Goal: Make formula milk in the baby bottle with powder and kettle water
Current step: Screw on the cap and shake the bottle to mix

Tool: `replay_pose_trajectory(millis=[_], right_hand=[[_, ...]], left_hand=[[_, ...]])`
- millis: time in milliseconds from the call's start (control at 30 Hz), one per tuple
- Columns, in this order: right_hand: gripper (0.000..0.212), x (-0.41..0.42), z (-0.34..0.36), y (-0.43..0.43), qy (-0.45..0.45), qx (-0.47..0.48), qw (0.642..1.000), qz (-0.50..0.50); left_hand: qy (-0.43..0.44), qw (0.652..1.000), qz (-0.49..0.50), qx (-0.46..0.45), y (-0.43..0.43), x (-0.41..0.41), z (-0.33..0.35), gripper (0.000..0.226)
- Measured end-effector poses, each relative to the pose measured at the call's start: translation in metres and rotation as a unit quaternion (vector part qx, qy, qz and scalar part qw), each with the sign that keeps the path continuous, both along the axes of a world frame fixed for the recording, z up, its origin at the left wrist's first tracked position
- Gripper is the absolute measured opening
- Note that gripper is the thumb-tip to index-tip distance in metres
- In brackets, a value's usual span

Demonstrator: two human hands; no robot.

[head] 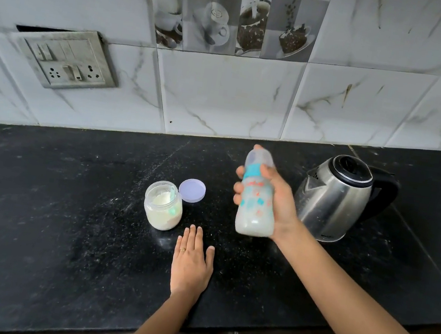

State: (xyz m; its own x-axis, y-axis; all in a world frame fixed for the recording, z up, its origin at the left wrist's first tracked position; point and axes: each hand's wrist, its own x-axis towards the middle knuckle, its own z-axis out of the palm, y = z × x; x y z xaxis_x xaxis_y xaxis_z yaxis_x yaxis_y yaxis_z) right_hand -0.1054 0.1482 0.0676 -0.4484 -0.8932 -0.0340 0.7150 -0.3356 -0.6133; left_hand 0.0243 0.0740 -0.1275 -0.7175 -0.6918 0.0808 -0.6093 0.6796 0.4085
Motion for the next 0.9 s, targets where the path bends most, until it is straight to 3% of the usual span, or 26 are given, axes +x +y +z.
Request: replay_pose_trajectory(millis=[133,233,300,433,467,533,600,767,900], right_hand=[[0.036,-0.018,0.006,-0.008,-0.119,0.017,0.989,-0.089],[0.058,0.001,-0.007,-0.007,-0.037,0.032,0.999,-0.015],[0.058,0.010,-0.005,-0.004,0.021,0.028,0.999,0.002],[0.055,-0.012,0.003,-0.015,-0.145,0.003,0.986,-0.082],[0.049,-0.013,0.003,-0.015,-0.150,0.008,0.985,-0.084],[0.052,-0.005,-0.001,-0.012,-0.094,0.015,0.995,-0.036],[0.068,0.004,0.001,-0.008,-0.028,0.001,1.000,-0.004],[0.064,-0.021,0.016,-0.017,-0.104,-0.037,0.992,-0.067],[0.073,0.000,0.006,-0.012,-0.016,-0.015,1.000,0.008]], left_hand=[[-0.005,1.000,0.000,-0.001,0.001,0.000,-0.001,0.080],[-0.004,1.000,0.002,0.002,0.001,0.000,0.000,0.080],[-0.002,1.000,0.001,0.001,0.001,0.000,0.000,0.079],[-0.011,1.000,-0.003,-0.002,0.001,0.000,0.000,0.082],[-0.010,1.000,-0.003,-0.003,0.001,0.001,0.000,0.082],[-0.009,1.000,0.000,0.000,0.001,0.001,0.000,0.082],[-0.009,1.000,0.000,0.000,0.001,0.001,0.000,0.082],[-0.010,1.000,0.002,-0.003,0.002,0.000,0.002,0.082],[-0.013,1.000,0.002,0.002,0.002,0.000,0.002,0.082]])
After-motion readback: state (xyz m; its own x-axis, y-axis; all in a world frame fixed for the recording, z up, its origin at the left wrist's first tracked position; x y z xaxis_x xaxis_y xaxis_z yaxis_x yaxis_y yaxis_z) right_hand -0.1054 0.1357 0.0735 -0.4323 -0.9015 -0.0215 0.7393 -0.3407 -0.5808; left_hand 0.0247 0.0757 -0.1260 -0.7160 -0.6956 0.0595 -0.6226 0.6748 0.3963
